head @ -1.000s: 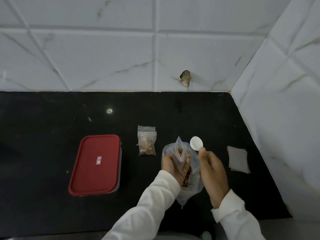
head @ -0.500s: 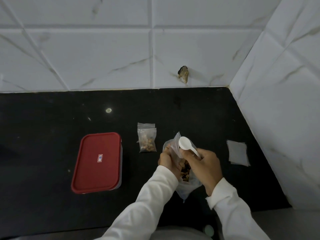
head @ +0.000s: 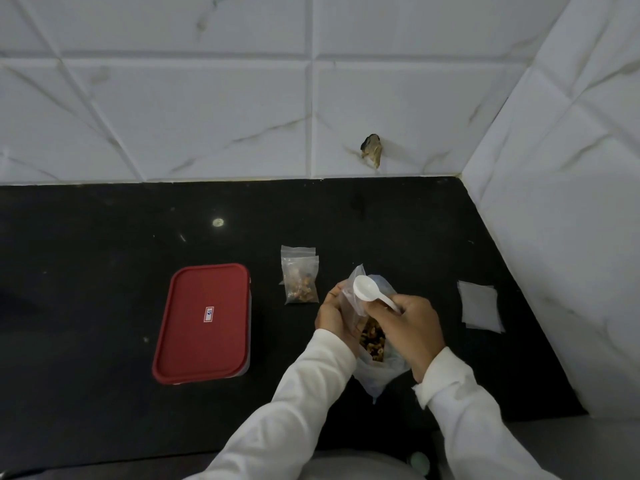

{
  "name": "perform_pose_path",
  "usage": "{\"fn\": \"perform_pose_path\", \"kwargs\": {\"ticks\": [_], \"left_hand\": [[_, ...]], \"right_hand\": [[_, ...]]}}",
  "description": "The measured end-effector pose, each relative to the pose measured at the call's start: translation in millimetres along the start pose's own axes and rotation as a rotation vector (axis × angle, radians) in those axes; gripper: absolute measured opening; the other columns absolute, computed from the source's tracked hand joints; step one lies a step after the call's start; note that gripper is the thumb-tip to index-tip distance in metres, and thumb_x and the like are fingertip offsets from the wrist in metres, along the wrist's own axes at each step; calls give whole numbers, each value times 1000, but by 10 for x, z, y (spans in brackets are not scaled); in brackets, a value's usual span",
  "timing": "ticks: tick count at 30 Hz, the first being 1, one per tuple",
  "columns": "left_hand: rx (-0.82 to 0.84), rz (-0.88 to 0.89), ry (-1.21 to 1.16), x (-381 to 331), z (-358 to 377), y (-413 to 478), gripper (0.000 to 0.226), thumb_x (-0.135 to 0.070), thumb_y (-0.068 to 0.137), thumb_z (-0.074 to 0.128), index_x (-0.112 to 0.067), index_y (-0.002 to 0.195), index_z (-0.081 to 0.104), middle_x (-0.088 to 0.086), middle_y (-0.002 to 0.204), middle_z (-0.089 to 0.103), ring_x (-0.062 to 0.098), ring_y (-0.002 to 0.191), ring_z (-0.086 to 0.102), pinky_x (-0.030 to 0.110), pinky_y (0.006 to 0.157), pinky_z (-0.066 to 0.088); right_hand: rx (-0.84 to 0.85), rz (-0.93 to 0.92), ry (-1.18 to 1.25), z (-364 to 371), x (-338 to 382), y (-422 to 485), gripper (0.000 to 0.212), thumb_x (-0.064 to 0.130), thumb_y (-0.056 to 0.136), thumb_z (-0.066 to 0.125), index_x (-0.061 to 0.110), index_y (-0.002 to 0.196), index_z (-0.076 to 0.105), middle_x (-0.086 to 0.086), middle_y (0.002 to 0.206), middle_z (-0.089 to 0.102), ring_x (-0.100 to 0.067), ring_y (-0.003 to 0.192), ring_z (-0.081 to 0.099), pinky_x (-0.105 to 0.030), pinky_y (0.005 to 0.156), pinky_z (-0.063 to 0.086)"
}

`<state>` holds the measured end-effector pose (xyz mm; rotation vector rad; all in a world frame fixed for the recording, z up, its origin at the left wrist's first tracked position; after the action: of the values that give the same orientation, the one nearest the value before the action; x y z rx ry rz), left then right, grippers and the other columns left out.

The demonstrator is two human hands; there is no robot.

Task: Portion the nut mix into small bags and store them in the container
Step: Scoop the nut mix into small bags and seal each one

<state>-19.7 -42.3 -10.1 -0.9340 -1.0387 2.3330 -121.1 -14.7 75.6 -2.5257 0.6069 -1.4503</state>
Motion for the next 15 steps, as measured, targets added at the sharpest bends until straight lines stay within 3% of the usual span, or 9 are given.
{"fn": "perform_pose_path", "kwargs": {"ticks": [6,9,12,15], "left_hand": [[74,7,13,-29,-86,84,29,-9,91,49,-15,89,78,16,103,74,33,100,68,39,73,55],[135,-34,15,-54,-113,116,32,-11,91,49,-16,84,80,14,108,73,34,109,65,46,92,53],[211,-44,12,-96,-83,111,27,-13,93,49,-11,107,72,16,117,70,35,116,61,50,105,45],[247,-83,-40,-111,-53,87,31,-14,95,49,-9,118,68,17,121,68,33,117,62,46,99,50]], "right_hand": [[0,-53,-63,-55,56,40,26,31,84,70,7,74,67,-11,73,67,-23,75,66,-31,70,53],[15,-103,-112,-154,146,39,24,28,84,69,7,73,67,-8,67,65,-20,65,63,-31,67,54],[46,-168,-201,-208,265,42,24,25,84,68,15,64,60,2,56,57,-3,52,53,-20,57,43],[94,-191,-257,-164,325,40,28,26,86,68,20,61,56,7,53,52,0,48,49,-19,59,39]]}}
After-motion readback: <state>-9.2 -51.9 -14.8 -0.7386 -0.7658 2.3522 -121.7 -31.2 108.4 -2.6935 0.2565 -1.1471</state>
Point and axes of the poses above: each hand's wrist, its own y-axis towards the middle knuckle, its own z-axis out of the palm, x = y × z, the point moved 4 cm from there along y, towards the middle knuckle
